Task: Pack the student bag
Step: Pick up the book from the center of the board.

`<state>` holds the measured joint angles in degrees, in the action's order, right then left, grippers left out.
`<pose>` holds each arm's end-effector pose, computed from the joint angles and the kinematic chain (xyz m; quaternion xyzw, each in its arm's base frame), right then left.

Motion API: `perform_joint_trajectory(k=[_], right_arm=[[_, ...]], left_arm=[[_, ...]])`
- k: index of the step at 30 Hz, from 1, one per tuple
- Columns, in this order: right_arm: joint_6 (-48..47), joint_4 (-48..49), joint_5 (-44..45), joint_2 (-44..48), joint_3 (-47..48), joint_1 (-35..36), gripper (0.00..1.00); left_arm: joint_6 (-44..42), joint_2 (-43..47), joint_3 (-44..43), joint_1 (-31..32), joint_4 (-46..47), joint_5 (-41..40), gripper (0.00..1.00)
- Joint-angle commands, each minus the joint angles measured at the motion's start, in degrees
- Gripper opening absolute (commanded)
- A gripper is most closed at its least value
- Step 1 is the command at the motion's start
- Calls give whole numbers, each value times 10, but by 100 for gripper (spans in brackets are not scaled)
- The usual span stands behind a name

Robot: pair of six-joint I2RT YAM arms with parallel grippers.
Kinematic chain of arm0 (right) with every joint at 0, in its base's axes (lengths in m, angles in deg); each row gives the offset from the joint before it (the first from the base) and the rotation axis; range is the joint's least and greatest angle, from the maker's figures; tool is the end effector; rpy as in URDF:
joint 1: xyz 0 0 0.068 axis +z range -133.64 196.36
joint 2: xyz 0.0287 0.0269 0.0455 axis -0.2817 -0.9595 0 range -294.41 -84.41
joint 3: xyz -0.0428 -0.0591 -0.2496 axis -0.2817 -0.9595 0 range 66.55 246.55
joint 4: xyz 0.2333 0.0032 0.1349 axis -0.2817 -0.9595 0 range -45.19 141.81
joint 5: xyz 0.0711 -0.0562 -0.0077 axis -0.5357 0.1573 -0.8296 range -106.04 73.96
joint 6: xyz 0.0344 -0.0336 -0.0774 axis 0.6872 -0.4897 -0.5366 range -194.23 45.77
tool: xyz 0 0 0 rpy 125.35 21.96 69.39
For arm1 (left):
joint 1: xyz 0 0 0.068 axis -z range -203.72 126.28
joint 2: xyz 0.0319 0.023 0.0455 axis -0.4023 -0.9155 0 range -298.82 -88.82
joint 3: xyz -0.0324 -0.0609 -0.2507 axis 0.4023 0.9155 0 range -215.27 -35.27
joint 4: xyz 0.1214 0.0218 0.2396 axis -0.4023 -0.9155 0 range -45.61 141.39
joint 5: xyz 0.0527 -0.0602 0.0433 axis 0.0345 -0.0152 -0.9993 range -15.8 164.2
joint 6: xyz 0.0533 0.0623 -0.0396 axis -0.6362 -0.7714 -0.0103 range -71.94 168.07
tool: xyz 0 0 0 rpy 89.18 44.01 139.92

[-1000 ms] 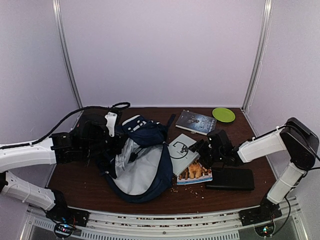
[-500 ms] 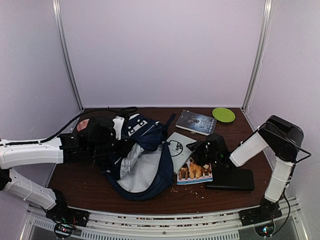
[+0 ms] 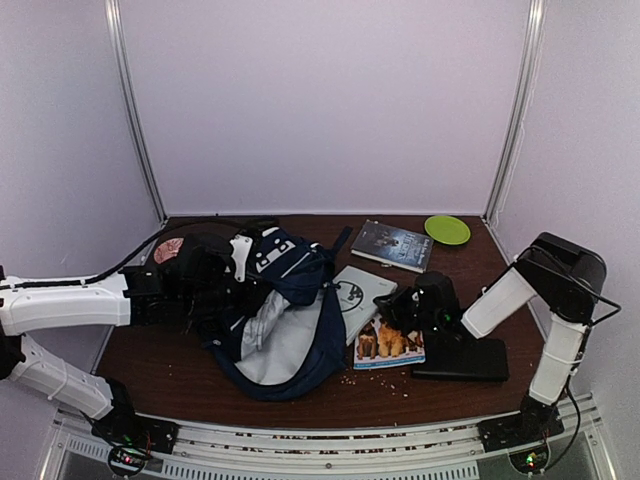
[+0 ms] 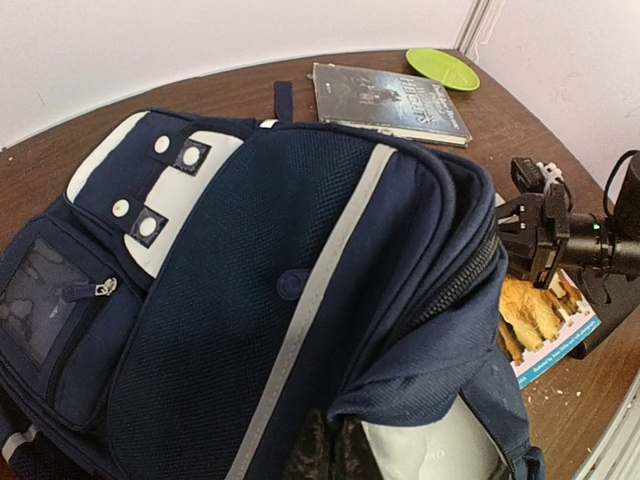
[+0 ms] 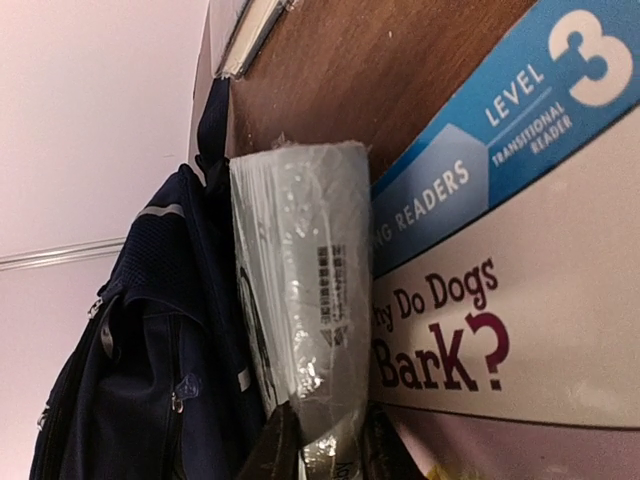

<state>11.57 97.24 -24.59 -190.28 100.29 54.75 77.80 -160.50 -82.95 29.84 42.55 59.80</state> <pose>0.2760 0.2342 0.0623 0.3054 0.7930 0.4922 0.1889 0.2098 -0.2501 0.2203 0.1212 0.8648 -0.2332 0.4278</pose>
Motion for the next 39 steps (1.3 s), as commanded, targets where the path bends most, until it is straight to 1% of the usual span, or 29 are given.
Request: perform_joint_trajectory(k=[1,3,4,5,9,11,14,16,18,20,22,24,27,30,33,37,39], right_arm=[[-47,-45,-25,60,-33,5,0],[-76,-81,-16,106,-41,4,0],[-92,-116,-9,131,-43,4,0],[-109,-148,0,160,-43,4,0],[-172,-263,41,261,-38,4,0],[-195,-305,53,299,-34,4,0],[-221,-353,71,353,-33,4,0],[-236,-384,86,393,-33,5,0],[-254,-414,104,435,-32,5,0],[-273,-440,118,475,-28,5,0],[-289,-466,127,507,-19,5,0],[-304,-492,131,535,-6,5,0],[-328,-521,130,569,15,5,0],[-343,-545,127,593,33,5,0],[-346,-553,122,605,34,5,0],[-346,-528,97,630,32,5,0],[-352,-513,66,639,46,5,0]], left_arm=[[1,-10,-14,-12,-45,-19,12],[0,2,-14,-12,-49,-18,25],[-1,7,-14,-12,-50,-18,29],[0,14,-16,-12,-52,-19,31],[-2,27,-23,-12,-56,-20,34],[-4,24,-28,-12,-57,-15,40],[-4,22,-38,-11,-60,-4,55],[-4,29,-43,-11,-63,-1,66],[-5,43,-49,-11,-66,-5,75],[-7,56,-55,-11,-70,-12,81],[-9,68,-63,-11,-77,-24,85],[-9,83,-67,-10,-80,-39,89],[-6,107,-67,-10,-75,-59,97],[-8,124,-67,-10,-63,-62,98],[-16,122,-76,-10,-59,-43,98],[-16,124,-70,-10,-24,1,98],[-16,126,-67,-10,-1,21,98]])
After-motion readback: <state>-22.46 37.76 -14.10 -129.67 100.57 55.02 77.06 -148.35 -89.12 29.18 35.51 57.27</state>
